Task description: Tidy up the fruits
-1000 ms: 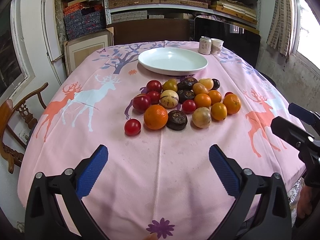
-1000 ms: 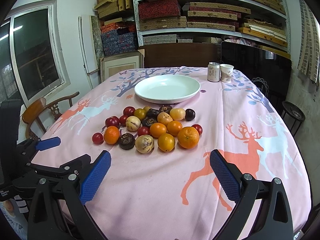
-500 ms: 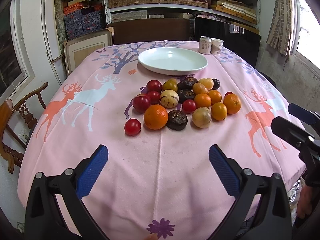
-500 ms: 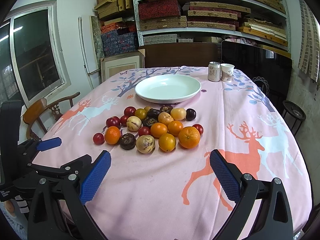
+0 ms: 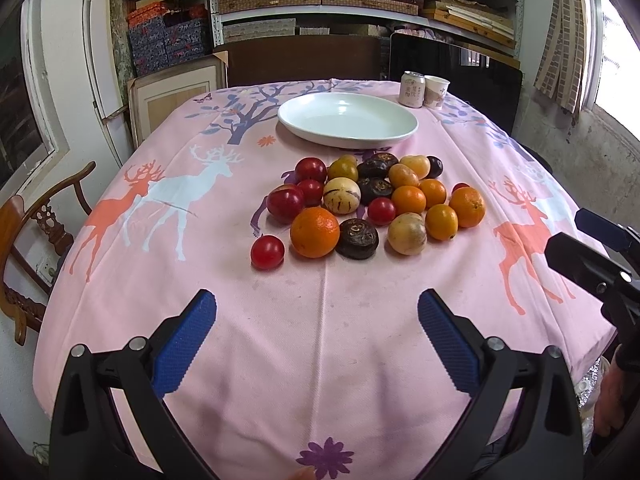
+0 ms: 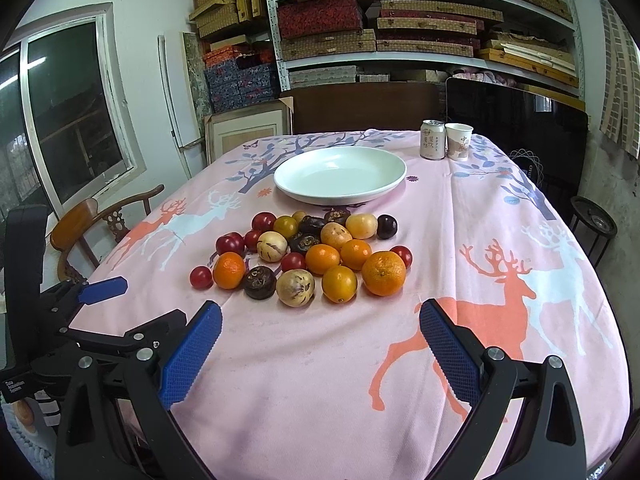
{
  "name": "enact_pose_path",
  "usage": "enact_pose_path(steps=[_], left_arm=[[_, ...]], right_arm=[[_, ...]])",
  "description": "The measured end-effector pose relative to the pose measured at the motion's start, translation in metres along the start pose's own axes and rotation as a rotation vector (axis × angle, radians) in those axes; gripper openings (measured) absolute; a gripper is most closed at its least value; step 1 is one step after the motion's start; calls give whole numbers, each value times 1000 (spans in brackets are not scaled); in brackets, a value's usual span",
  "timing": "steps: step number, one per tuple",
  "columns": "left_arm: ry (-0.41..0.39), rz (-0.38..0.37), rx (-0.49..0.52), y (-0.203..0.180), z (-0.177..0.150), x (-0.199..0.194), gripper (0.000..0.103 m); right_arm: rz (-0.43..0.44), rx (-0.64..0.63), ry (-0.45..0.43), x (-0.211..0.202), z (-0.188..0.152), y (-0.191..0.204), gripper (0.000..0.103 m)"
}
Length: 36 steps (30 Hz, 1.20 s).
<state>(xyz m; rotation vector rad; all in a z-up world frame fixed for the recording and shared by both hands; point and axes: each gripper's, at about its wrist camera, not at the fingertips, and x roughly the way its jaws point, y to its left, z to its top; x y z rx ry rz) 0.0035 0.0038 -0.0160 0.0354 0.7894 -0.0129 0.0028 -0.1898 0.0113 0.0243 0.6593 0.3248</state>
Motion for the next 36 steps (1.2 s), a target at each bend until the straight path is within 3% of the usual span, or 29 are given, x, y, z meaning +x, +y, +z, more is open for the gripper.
enact_pose_path(steps=[10,15,18,22,28,36], left_arm=[[4,-21,0,4,-1,12,99],[2,-26,52,0,-1,20,99],[15,-89,75,-1,-2,28,99],[-26,-162,64,8,-4,34,99],[75,-128,36,27,11,63,99],[108,-125,0,51,27,94,96]], right_arm=[[1,25,39,14,-3,-13,100],[-11,31,2,18,-6,-21,100],[-13,23,23,26,-7,-26,100],[1,42,90,41,-11,-33,100],[10,81,97,58,-15,-44,100],[9,45,105,66,-11,-52,100]])
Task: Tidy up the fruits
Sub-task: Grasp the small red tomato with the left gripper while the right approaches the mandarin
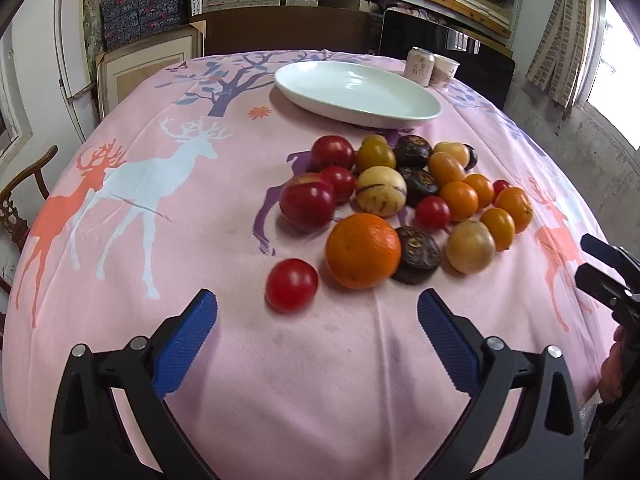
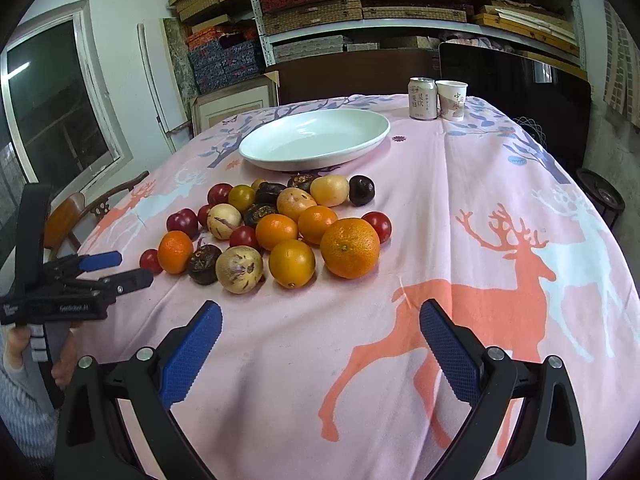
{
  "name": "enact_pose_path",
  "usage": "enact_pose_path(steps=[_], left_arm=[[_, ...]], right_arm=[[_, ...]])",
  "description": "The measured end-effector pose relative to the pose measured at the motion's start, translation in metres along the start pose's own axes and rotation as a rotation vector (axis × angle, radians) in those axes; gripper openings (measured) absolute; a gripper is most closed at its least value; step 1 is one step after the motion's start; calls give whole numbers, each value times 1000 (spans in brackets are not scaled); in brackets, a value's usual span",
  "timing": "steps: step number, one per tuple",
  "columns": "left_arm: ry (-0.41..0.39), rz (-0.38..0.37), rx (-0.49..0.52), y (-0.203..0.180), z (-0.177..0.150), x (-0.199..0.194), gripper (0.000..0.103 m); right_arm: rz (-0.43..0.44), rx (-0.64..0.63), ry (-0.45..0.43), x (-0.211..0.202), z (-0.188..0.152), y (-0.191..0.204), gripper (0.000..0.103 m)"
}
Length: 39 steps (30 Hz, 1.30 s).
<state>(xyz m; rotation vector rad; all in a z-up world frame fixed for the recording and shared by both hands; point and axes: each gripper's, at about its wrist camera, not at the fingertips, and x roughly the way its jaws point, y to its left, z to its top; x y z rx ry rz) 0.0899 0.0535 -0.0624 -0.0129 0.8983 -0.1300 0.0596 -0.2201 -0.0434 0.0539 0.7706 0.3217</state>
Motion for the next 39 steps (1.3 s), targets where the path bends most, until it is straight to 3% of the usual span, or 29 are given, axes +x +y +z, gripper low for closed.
enact_pose_path(steps=[3,12,17,21,23,25,29,35,39], left_arm=[[25,-3,21,4,6,10,76],[28,-68,65,8,13,19,72],[58,-130,61,15,12,25,52],[72,-153,46,22,13,28,47],[73,-143,48,23,12,28,36],[71,-143,32,27,12,28,33],[62,-136,19,27,10,27,29],[48,-133,5,25,5,22,28],[36,-135,-4,26,3,20,28]], right_arm=[[0,15,10,3,1,-5,100],[25,21,3,6,5,-7,99],[19,15,-8,5,9,-5,99],[17,14,-10,4,10,-6,99],[15,12,-10,5,10,-6,97],[8,9,-5,5,12,-8,93],[-9,18,11,7,10,-14,85],[-18,33,79,23,9,-27,64],[-16,11,89,32,23,-24,63]])
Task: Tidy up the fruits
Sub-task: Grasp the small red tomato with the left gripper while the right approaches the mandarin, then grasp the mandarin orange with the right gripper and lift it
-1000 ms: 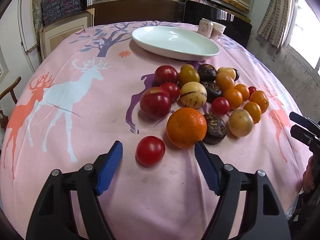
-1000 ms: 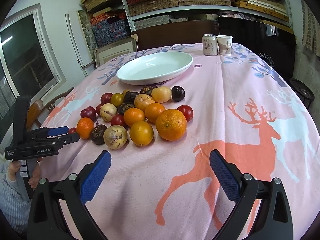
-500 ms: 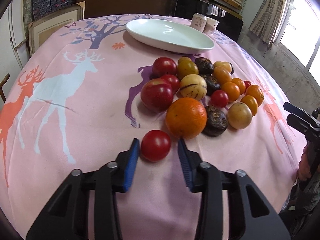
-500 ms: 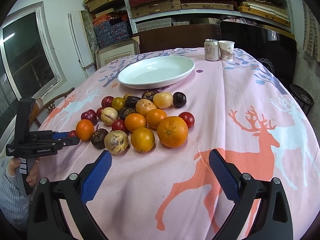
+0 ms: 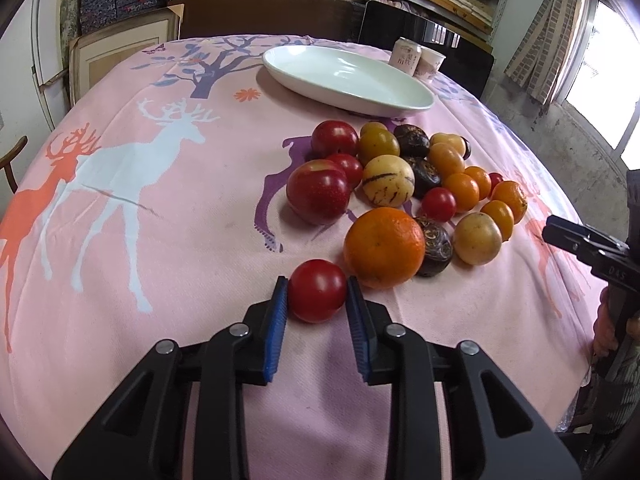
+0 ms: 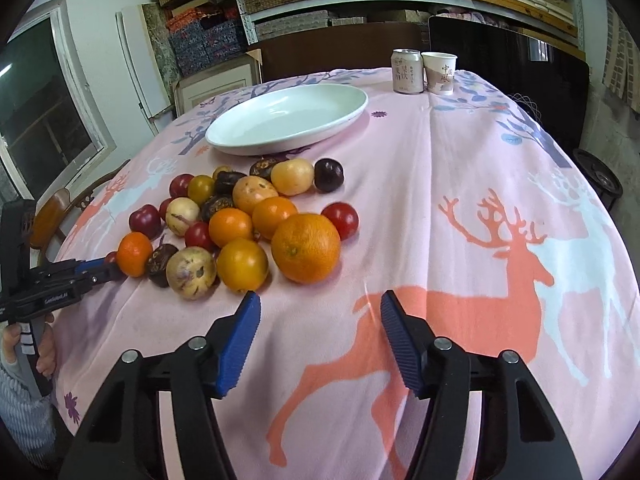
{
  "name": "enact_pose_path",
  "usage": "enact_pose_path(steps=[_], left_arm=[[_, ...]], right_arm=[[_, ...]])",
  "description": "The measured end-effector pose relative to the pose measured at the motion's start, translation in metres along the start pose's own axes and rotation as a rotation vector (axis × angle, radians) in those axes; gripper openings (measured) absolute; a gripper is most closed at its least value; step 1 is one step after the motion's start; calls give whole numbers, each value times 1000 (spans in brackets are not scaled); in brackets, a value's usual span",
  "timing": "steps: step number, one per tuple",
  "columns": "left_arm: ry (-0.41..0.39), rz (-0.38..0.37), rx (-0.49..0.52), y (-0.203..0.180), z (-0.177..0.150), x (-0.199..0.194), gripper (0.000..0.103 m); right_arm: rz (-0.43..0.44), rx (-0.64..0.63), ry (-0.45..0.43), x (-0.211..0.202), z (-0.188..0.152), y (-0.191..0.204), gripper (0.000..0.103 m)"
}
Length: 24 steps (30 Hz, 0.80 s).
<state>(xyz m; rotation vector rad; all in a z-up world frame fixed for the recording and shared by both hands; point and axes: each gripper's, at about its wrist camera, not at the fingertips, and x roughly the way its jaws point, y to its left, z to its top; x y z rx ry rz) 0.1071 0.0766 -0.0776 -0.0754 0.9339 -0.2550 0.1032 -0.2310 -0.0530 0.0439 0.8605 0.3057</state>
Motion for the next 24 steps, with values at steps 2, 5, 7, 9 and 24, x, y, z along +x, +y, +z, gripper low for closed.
enact_pose_path(steps=[2,5,7,9,24], left_arm=[[-1,0,-5,1,0,0,28],[-7,-1,-3,1,0,-1,28],[-16,-4,-1,1,1,-2,28],[-16,-3,-7,2,1,-2,28],[3,-6,-38,7,11,-4,28]], right_arm=[[-1,-19,1,6,9,6,63],[0,-25,4,16,21,10,63],[10,-7,21,26,25,9,63],[28,22,44,35,25,5,63],[148,129,18,32,21,-13,45]])
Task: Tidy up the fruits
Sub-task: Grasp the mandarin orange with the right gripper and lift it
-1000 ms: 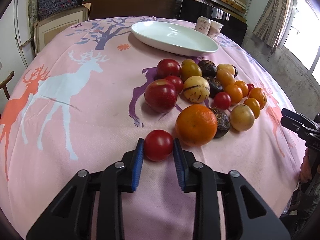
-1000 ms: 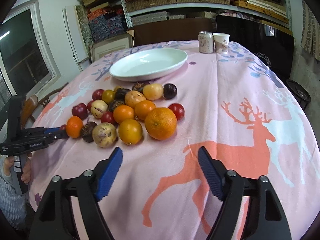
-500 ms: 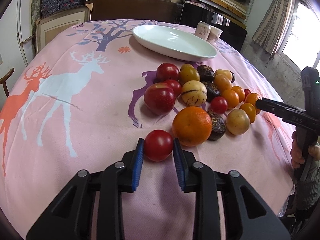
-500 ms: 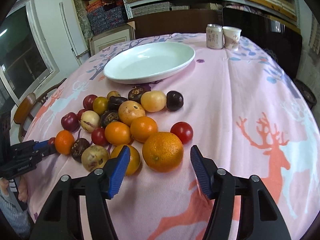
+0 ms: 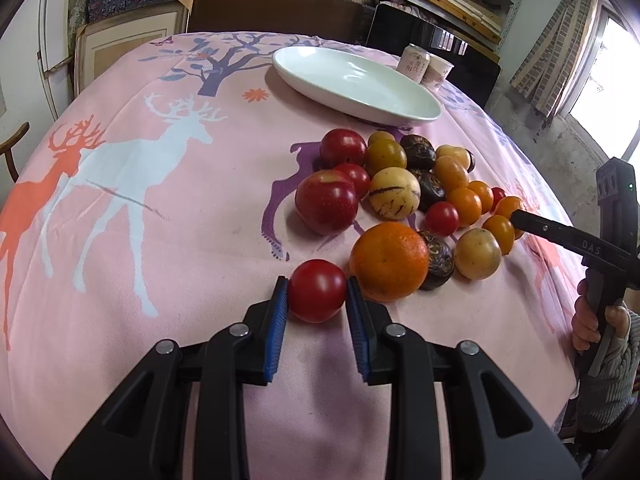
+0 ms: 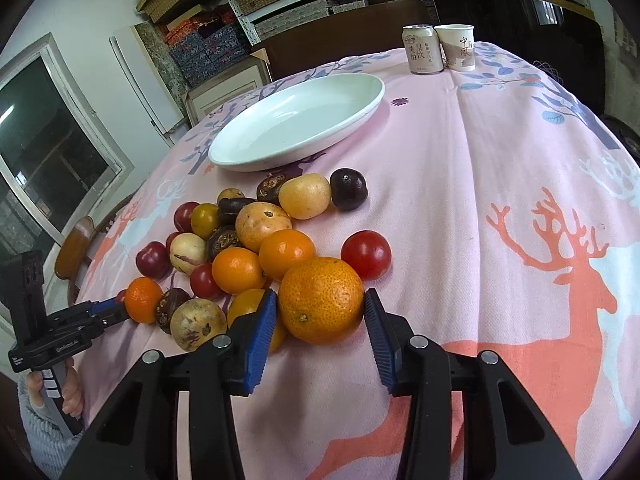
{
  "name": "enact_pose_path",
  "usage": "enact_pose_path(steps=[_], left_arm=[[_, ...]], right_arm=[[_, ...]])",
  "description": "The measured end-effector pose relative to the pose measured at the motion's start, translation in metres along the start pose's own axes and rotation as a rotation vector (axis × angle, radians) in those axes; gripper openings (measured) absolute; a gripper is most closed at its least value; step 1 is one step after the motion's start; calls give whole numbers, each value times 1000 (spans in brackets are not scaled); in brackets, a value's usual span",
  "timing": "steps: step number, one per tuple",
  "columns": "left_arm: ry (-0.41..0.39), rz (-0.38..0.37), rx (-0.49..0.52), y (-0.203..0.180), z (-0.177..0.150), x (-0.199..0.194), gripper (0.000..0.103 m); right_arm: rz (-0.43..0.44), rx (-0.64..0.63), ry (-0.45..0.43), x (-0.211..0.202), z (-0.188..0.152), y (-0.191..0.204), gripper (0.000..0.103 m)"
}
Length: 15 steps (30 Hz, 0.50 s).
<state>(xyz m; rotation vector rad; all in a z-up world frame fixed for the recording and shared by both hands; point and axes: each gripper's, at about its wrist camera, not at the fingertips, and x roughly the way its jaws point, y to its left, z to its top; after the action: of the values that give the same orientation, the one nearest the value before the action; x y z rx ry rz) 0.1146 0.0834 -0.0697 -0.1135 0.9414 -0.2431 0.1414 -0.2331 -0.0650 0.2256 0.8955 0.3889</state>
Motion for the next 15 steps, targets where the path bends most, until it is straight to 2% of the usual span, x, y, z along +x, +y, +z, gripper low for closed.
enact_pose_path(steps=[4,8,12,15], left_arm=[[-50,23,32,-7,27,-15,28],[-94,29,81,-22,72,-18,28],[-112,1,94,-40,132,3,28],[-99,-2,93,-50,166,32,28]], right_arm=[[-1,-17,-60,-23,16,2,45],[-18,-45,-113,-33,59,9,45],[-4,-39,-132,-17,111,15,45],[-12,-45,-118,14,143,20,45]])
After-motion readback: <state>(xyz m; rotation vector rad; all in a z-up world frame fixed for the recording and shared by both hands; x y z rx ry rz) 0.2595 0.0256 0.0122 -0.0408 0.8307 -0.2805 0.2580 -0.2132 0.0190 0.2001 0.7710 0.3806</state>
